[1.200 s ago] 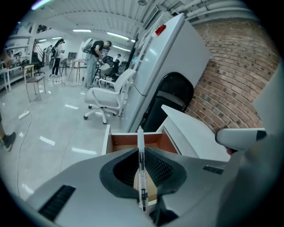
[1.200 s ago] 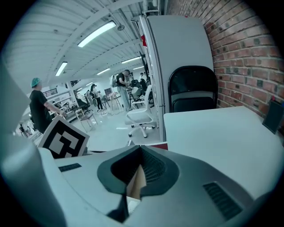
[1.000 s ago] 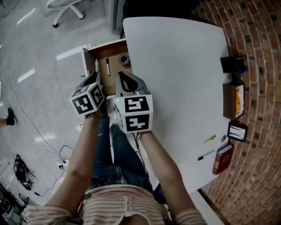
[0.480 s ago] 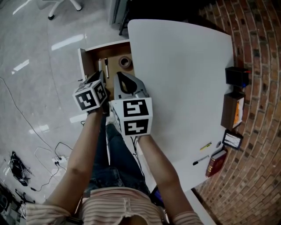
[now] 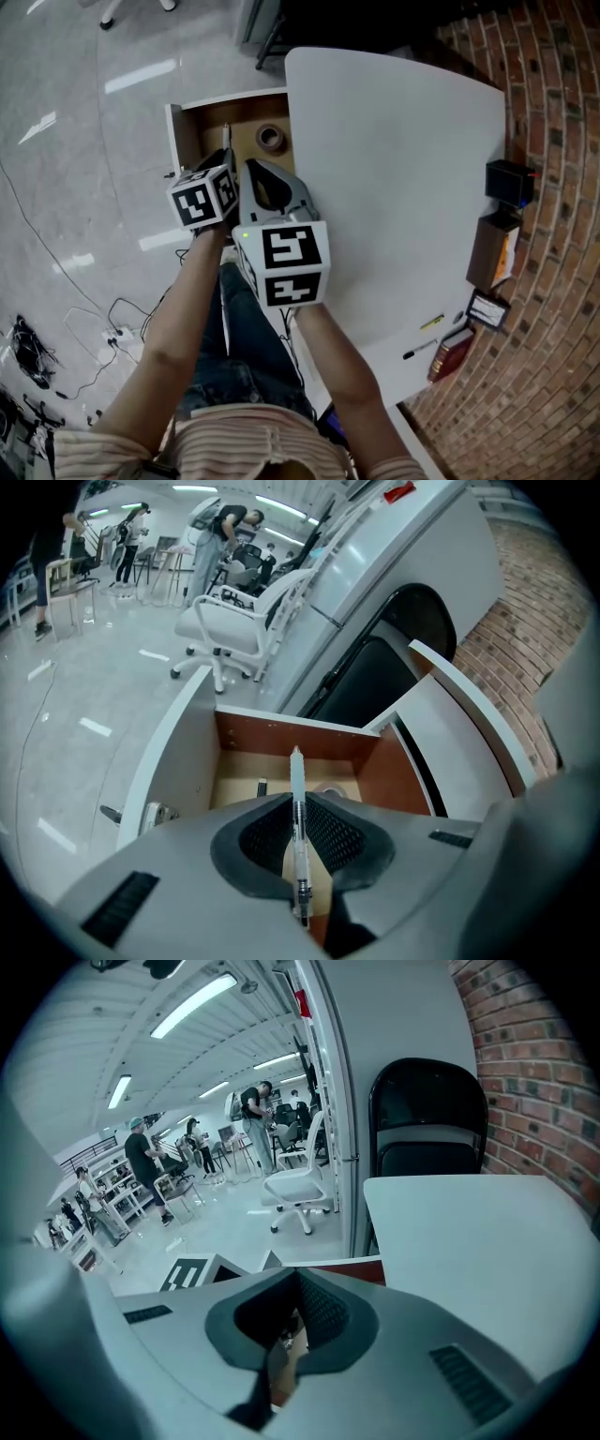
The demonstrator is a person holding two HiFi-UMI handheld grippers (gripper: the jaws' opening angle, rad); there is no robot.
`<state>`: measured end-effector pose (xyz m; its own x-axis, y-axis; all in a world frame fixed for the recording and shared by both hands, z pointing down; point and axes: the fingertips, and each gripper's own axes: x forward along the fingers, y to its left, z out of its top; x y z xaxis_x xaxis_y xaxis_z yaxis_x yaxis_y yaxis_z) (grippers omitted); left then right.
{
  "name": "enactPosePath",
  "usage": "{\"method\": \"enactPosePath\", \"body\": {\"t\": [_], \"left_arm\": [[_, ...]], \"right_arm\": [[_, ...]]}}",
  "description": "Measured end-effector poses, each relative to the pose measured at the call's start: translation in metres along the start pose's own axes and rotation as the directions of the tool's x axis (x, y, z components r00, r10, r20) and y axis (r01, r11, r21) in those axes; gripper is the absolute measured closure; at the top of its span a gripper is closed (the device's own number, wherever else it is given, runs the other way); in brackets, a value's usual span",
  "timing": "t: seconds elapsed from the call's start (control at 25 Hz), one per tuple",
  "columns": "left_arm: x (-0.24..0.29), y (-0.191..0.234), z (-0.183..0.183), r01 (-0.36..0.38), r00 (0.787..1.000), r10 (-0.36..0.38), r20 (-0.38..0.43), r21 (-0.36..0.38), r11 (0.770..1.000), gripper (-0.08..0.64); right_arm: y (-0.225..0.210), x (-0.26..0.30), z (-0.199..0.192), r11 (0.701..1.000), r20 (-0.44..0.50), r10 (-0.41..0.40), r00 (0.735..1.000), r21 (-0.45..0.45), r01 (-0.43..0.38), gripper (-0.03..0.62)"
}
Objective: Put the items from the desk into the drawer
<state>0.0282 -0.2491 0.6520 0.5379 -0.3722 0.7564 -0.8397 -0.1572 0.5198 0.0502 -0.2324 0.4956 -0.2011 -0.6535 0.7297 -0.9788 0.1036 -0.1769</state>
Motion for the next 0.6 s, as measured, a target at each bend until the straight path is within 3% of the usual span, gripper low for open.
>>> {"method": "enactPosePath", "body": {"t": [0.28,0.44,0.6], "left_arm": [[0.020,0.011,-0.012,-0.035,0.999,0.034,-0.042,-0.018,0.999,0.514],[0.031,0.008,-0.007,-0.016,0.999,0.016,-0.039,-0.015,1.000,0.514],[0.040,0.010,-0.015,-0.020,0.997,0.016,-0.077,-0.059,0.998,0.514]], "right_arm": [[-0.002,0.010,-0.005,1.000,-0.066,-0.006,0.998,-0.015,0.005,0.575],[-0.007,0.013,-0.003,0.999,-0.104,-0.015,0.994,-0.039,0.011,0.575],[-0.007,0.019,-0.005,0.998,-0.172,-0.014,0.985,-0.070,0.002,0.575]]}}
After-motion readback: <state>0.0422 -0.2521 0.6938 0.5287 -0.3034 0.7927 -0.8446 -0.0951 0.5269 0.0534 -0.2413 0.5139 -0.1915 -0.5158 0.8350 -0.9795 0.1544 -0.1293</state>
